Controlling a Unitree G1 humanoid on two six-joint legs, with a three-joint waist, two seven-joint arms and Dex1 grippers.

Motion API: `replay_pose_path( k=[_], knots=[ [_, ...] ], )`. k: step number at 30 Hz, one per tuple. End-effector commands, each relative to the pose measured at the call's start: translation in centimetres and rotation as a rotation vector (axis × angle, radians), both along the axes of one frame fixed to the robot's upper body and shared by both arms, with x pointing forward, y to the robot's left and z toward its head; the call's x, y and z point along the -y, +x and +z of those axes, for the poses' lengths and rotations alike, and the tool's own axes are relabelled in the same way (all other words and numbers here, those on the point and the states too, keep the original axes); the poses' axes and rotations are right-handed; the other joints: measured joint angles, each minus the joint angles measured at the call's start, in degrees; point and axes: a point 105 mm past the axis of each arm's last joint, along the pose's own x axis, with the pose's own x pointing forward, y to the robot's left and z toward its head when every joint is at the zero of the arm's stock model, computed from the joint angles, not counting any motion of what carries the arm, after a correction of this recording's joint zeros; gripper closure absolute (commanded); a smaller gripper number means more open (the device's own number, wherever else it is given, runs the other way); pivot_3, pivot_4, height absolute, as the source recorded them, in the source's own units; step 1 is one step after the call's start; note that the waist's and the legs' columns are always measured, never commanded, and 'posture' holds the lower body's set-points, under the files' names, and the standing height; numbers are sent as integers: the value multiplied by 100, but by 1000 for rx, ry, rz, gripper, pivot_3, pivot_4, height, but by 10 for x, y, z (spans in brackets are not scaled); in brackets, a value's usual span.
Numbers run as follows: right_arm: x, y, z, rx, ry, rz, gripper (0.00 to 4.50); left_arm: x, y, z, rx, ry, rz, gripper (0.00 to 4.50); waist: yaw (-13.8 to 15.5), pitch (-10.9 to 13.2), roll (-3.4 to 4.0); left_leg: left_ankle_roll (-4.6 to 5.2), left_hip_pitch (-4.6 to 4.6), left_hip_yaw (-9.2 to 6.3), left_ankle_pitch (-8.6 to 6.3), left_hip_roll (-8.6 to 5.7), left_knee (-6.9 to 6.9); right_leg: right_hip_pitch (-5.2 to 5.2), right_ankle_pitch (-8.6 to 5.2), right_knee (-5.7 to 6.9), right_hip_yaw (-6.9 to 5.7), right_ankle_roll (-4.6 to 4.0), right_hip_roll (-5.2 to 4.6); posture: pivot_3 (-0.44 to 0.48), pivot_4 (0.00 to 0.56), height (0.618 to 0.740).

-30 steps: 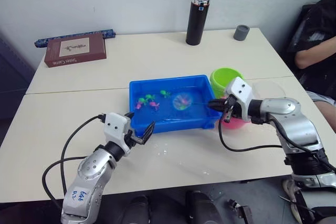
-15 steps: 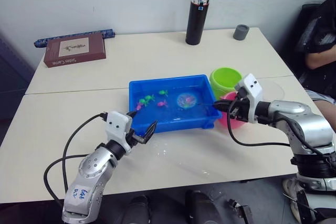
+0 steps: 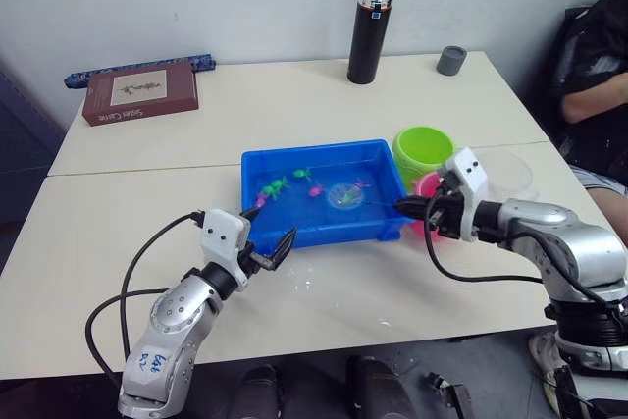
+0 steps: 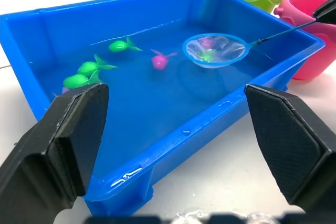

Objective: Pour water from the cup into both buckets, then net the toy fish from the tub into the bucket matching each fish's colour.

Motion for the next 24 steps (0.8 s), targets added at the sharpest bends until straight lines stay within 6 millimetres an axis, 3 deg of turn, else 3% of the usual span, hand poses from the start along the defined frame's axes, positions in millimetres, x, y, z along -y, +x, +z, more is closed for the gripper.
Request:
replay_pose_path(
  k=[1,7,18,24],
  knots=[
    [-1,-6,10,-3,58,-9,4500,3,-1,11,50,-4,-19,55,-7,0,0,0,0,0,0,0,0,-1,0,0,0,0,0,0,150,740],
    [3,-8,7,-65,109,-55,4500,4,-1,10,47,-7,-24,55,-2,0,0,0,-3,1,0,0,0,-3,-3,0,1,-5,-1,0,150,740],
    [21,7,2,-168,222,-214,4500,5,0,10,44,-6,-32,55,-7,0,0,1,-13,4,0,0,0,-19,0,5,5,0,0,0,150,740],
    [18,7,2,-184,239,-220,4500,5,0,10,45,-6,-31,55,-10,0,0,1,-17,6,1,0,-1,-24,4,6,5,7,1,0,150,740]
  ],
)
